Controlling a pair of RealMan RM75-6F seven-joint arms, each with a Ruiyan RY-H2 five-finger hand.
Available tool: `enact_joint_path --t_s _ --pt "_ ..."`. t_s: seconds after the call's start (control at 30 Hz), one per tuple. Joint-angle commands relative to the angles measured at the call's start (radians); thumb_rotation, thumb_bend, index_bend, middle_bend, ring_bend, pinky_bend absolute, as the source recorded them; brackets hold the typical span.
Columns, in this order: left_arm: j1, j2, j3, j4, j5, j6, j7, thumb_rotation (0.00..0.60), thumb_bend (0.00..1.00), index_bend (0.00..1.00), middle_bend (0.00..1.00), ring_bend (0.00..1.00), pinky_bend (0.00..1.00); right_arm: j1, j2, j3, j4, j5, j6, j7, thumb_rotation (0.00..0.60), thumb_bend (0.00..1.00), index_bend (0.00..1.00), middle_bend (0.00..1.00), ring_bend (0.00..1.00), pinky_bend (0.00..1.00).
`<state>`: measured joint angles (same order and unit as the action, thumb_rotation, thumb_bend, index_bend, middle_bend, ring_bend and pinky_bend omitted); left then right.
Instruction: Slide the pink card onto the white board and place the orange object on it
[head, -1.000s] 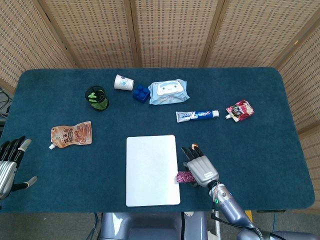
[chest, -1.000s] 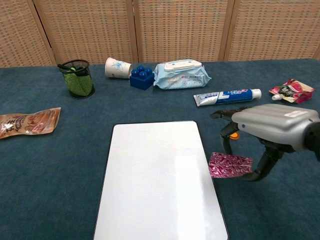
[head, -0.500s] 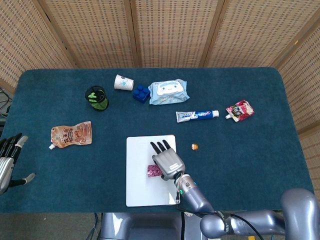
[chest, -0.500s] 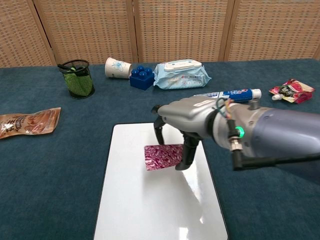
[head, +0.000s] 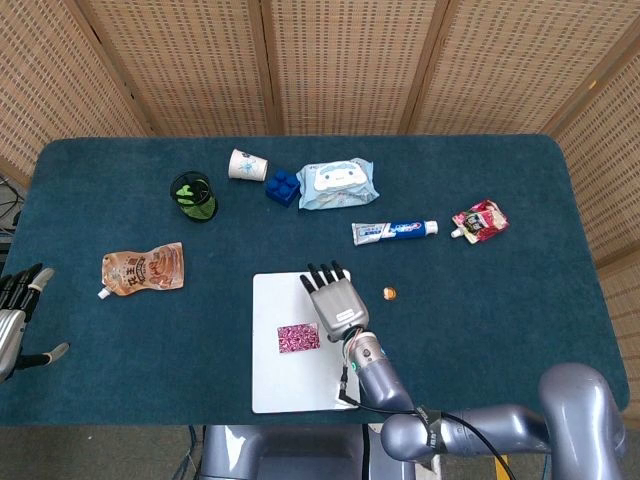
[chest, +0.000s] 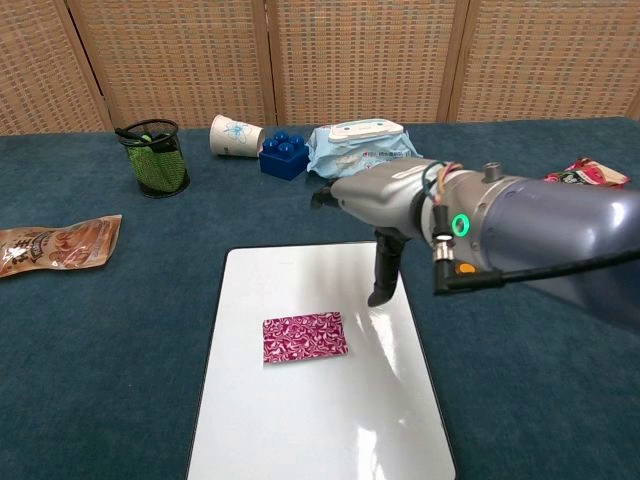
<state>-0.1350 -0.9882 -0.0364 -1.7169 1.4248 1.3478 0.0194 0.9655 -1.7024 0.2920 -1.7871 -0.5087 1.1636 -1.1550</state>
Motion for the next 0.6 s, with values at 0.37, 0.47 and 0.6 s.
enact_joint_path --t_s 0.37,0.47,0.6 --pt "-0.017 -0.019 0.001 -0.010 -0.017 -0.022 0.063 0.600 0.00 0.00 0.00 0.00 0.00 -0.149 0.156 -0.128 0.227 -0.251 -0.144 0.382 0.600 0.31 0.38 0.00 0.00 0.00" --pt "-0.021 -0.024 0.000 -0.012 -0.024 -0.028 0.077 0.600 0.00 0.00 0.00 0.00 0.00 -0.156 0.148 -0.140 0.266 -0.275 -0.162 0.420 0.600 0.31 0.38 0.00 0.00 0.00" --pt "-0.025 -0.028 -0.001 -0.014 -0.033 -0.034 0.091 0.600 0.00 0.00 0.00 0.00 0.00 -0.157 0.127 -0.145 0.316 -0.297 -0.178 0.456 0.600 0.31 0.38 0.00 0.00 0.00"
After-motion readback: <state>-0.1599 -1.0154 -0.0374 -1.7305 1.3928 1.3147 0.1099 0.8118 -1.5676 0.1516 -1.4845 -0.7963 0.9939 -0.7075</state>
